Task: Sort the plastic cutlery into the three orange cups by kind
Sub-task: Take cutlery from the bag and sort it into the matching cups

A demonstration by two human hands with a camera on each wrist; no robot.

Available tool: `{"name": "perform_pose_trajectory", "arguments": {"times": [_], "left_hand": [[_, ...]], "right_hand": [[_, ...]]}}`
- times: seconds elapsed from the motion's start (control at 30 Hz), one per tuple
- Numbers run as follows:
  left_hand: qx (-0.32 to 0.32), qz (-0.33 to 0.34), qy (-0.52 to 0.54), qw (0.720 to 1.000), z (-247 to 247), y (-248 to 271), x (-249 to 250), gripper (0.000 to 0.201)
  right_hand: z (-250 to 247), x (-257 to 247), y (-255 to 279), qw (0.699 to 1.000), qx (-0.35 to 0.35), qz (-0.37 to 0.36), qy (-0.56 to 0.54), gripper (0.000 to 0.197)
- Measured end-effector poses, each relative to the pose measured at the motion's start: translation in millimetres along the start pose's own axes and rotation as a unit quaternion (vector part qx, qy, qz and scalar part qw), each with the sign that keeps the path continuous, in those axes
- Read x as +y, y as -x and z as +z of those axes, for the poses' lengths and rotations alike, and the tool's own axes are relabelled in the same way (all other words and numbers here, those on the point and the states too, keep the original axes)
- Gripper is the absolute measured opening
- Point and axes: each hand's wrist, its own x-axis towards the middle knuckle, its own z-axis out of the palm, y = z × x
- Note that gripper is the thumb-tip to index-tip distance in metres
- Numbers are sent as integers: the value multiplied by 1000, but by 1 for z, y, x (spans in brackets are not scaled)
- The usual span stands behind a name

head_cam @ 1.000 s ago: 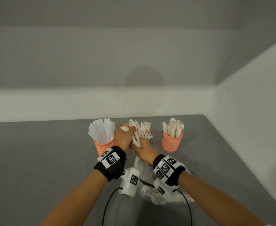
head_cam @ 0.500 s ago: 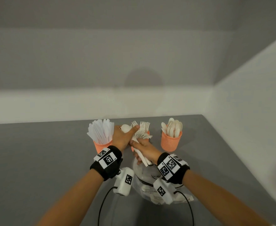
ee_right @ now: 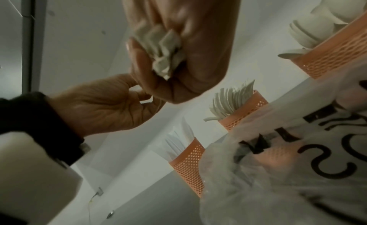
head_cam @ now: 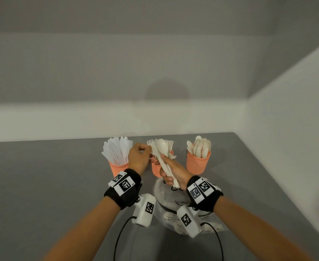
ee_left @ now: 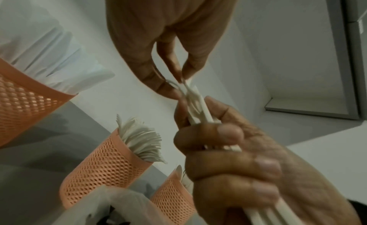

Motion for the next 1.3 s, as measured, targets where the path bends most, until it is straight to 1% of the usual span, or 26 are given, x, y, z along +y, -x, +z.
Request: {"name": "perform_pose_trajectory", "arguments": {"times": [0.07, 0.1, 0.13, 0.17, 0.2, 0.23, 0.27, 0.33, 0.37, 0.43, 0.53, 0.63, 0.77, 0.8, 0.83, 0.9, 0.97, 1.0, 1.07, 1.17, 1.23, 1.3], "left_hand": [[31, 2, 16, 999, 1, 1, 1, 19], [25, -4, 29, 999, 1, 2, 1, 17], [5, -15, 41, 999, 2, 3, 0, 13], [-29, -28, 52, 998, 3, 5, 1, 7], [-58, -37, 56, 996, 3, 6, 0, 11], [-79, -40, 49, 995, 3, 6, -2, 19], [-83, -38, 42, 995, 3, 6, -4, 21], [-57, -16, 24, 998, 3, 8, -2, 6], [-32, -1, 21, 999, 2, 7, -1, 9], [21, 5, 39, 999, 1, 5, 1, 27], [77, 6, 75, 994, -2, 0, 5, 29], [97, 10, 56, 994, -3, -1, 8, 29], [119, -32, 69, 990, -3, -3, 8, 21], [117, -32, 63, 991, -3, -5, 7, 19], [105, -23, 46, 993, -4, -6, 6, 20], [60, 3, -6, 998, -5, -7, 5, 21], [0, 22, -40, 999, -5, -4, 8, 21], [-29, 22, -36, 999, -5, -2, 10, 20], [-89, 2, 1, 996, -8, 2, 16, 25], [-166, -46, 65, 983, -18, -1, 20, 32], [-202, -65, 75, 974, -24, -4, 22, 32], [-228, -76, 80, 967, -26, -5, 25, 28]], "right_hand": [[1, 1, 0, 1000, 18, -19, -13, 39], [1, 1, 0, 999, 26, -30, -15, 40], [1, 2, 0, 999, 31, -39, -18, 40], [1, 2, 1, 998, 33, -46, -20, 41], [1, 2, 1, 998, 32, -51, -20, 40], [2, 2, 2, 998, 29, -52, -17, 39], [2, 2, 3, 998, 28, -51, -11, 37], [1, 1, 4, 998, 32, -48, -3, 34], [0, 1, 5, 998, 36, -48, -1, 33], [-2, 2, 4, 998, 43, -50, -1, 32], [-6, 3, 4, 996, 63, -53, -10, 30], [-7, 1, 3, 996, 73, -54, 2, 28], [2, 0, 3, 997, 29, -59, 40, 27], [4, 0, 2, 996, 25, -66, 58, 27], [5, 1, 2, 994, 26, -76, 78, 27], [5, 2, 0, 989, 35, -98, 109, 30], [4, 3, -1, 988, 30, -105, 106, 35], [3, 3, -1, 992, 17, -94, 88, 36], [0, -1, 1, 998, -33, -52, 33, 37], [-8, -11, 8, 995, -101, 4, -7, 37], [-13, -16, 11, 991, -131, 29, -28, 38], [-15, -17, 14, 989, -140, 47, -19, 41]]}}
